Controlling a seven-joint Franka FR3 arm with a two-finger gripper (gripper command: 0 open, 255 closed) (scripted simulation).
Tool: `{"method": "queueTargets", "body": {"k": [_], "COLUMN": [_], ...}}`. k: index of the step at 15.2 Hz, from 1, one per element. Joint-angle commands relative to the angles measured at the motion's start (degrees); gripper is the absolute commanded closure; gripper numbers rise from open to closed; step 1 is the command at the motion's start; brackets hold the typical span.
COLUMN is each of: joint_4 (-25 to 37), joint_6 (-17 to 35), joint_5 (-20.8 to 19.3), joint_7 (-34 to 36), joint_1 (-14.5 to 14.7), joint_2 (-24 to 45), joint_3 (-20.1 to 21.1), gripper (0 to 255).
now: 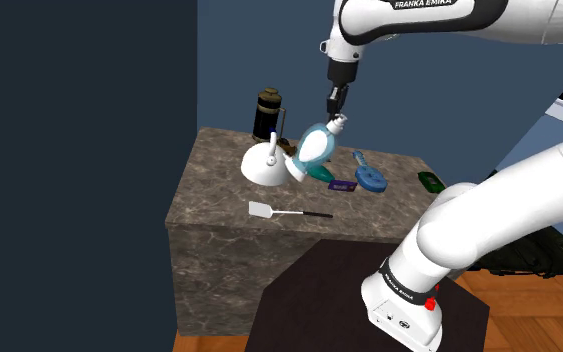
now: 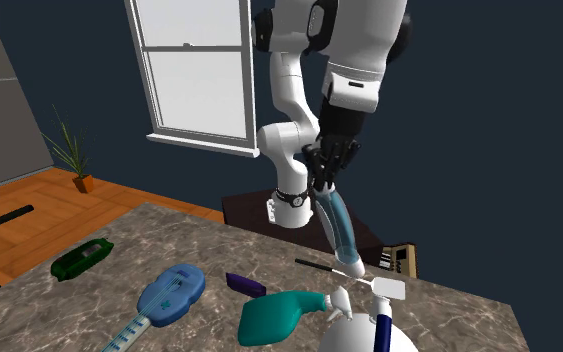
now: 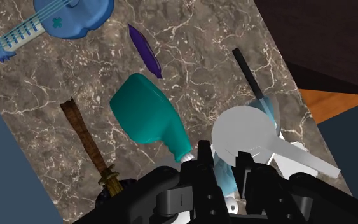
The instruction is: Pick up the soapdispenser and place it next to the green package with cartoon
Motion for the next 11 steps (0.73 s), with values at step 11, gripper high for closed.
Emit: {"method": "queueTargets", "body": {"k": [11], "joint_4": [9.5], "joint_6": [-9.2], "joint_5": [0.4], "joint_7": [-1.1], "joint_1": [0.1], "joint_2": [0.2], "joint_3": [0.5], "gripper": [255]}}
